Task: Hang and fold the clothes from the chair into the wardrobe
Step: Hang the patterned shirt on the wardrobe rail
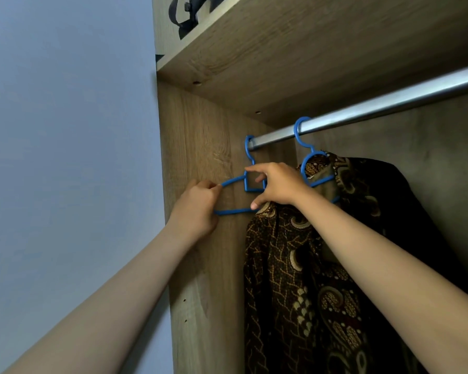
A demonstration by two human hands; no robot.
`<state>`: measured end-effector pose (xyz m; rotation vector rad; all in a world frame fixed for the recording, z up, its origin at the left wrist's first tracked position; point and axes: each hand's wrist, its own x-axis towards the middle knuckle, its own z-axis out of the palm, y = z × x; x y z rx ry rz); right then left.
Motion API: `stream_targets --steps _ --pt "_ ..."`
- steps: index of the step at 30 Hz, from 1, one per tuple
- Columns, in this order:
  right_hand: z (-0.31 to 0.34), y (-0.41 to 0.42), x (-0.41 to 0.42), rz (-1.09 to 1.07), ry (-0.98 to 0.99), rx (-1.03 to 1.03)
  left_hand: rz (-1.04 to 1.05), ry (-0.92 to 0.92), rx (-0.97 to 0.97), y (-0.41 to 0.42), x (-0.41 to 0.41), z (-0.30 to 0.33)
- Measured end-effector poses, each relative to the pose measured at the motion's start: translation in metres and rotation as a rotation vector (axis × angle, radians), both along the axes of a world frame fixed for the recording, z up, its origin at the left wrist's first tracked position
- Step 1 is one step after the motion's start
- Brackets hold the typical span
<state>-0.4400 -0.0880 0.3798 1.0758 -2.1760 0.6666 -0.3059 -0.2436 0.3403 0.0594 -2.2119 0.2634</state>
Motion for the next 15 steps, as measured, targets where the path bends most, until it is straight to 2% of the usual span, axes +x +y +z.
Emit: stream_targets --steps 15 --pt "-0.014 -0.022 -0.011 -0.148 0.224 0.062 -0.098 0.088 0.057 0.001 0.015 0.009"
